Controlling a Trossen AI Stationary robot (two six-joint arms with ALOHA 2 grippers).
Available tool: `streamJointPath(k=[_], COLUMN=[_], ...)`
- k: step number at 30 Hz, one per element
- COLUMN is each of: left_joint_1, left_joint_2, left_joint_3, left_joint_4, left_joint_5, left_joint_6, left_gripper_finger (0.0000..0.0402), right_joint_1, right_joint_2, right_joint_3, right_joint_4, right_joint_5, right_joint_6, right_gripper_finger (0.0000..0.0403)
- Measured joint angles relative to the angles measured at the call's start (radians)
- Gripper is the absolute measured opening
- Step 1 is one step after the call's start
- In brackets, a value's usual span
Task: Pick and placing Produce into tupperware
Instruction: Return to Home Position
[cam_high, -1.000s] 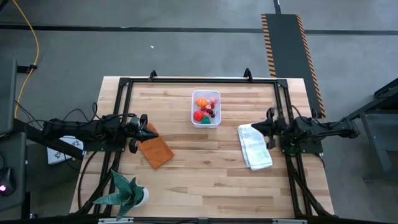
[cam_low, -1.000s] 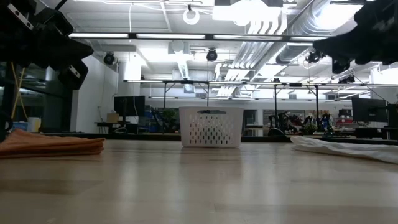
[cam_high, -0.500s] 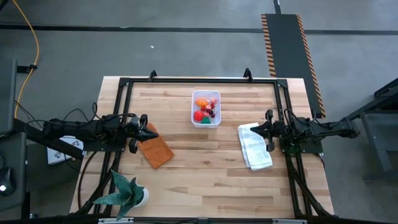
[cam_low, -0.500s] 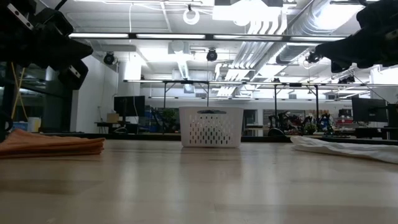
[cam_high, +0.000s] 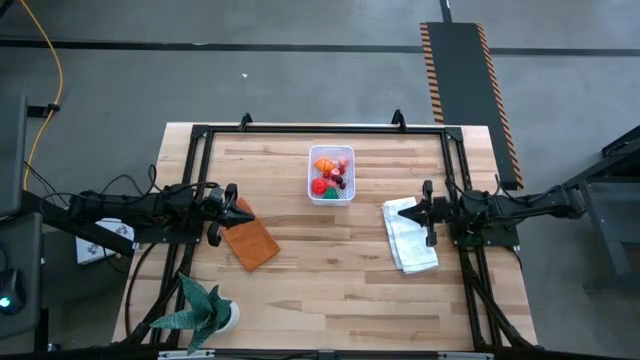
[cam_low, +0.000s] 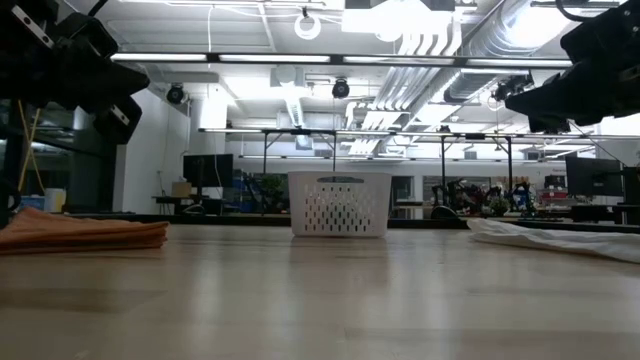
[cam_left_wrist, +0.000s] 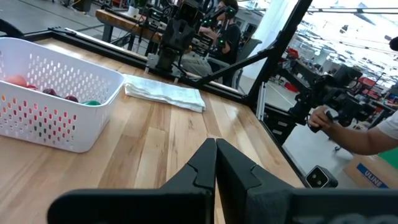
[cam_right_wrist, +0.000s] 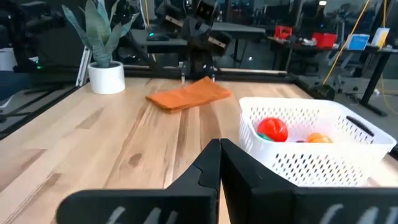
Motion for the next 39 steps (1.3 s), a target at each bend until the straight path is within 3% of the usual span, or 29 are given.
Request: streamJointPath(k=[39], left_joint_1=[0.0], left_joint_2=[0.0], left_joint_3=[0.0], left_joint_4=[0.0], left_joint_5=[0.0], left_joint_6=[0.0], left_gripper_finger=[0.0001], right_joint_1=[0.0], right_joint_2=[0.007], right_joint_3=[0.0], right_joint_4=[0.001], right_joint_5=[0.013], right_joint_6=[0.081], right_gripper_finger=[0.0])
